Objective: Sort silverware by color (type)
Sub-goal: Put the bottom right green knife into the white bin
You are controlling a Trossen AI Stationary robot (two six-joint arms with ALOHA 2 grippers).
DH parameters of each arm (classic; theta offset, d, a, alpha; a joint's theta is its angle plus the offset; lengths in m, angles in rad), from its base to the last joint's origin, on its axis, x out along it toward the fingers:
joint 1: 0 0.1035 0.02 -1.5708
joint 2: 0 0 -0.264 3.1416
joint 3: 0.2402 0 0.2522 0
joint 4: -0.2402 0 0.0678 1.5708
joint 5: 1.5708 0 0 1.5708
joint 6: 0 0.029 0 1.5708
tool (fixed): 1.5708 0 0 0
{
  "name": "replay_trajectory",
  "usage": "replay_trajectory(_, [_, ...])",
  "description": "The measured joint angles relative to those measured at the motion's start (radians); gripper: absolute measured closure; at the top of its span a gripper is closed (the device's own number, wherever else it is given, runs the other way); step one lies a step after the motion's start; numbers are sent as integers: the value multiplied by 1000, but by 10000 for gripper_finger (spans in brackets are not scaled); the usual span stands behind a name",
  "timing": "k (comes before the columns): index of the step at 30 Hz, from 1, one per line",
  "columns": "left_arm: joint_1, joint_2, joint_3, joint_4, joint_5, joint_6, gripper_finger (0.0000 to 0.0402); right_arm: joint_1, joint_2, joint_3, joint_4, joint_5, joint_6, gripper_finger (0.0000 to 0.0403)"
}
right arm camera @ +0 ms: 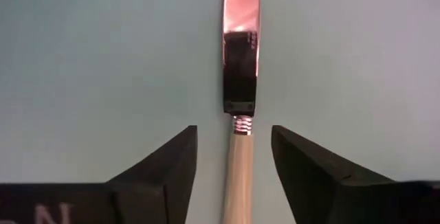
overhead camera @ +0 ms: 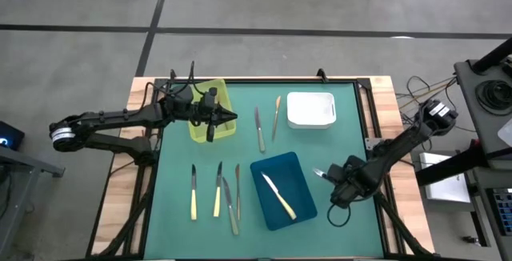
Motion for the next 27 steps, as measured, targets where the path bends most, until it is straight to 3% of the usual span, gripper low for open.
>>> replay_trajectory(8, [0,0,0,0,0,8,402,0,116,2,8,-10,3,224])
replay_trajectory(12, [0,0,0,0,0,8,402,-1,149,1,33,-27,-21,260])
replay_trajectory(19, [0,0,0,0,0,8,402,-18,186,-4,64,-41,-24,371])
replay_trajectory(27, [0,0,0,0,0,8,402,-18,140,-5,69,-37,17,377])
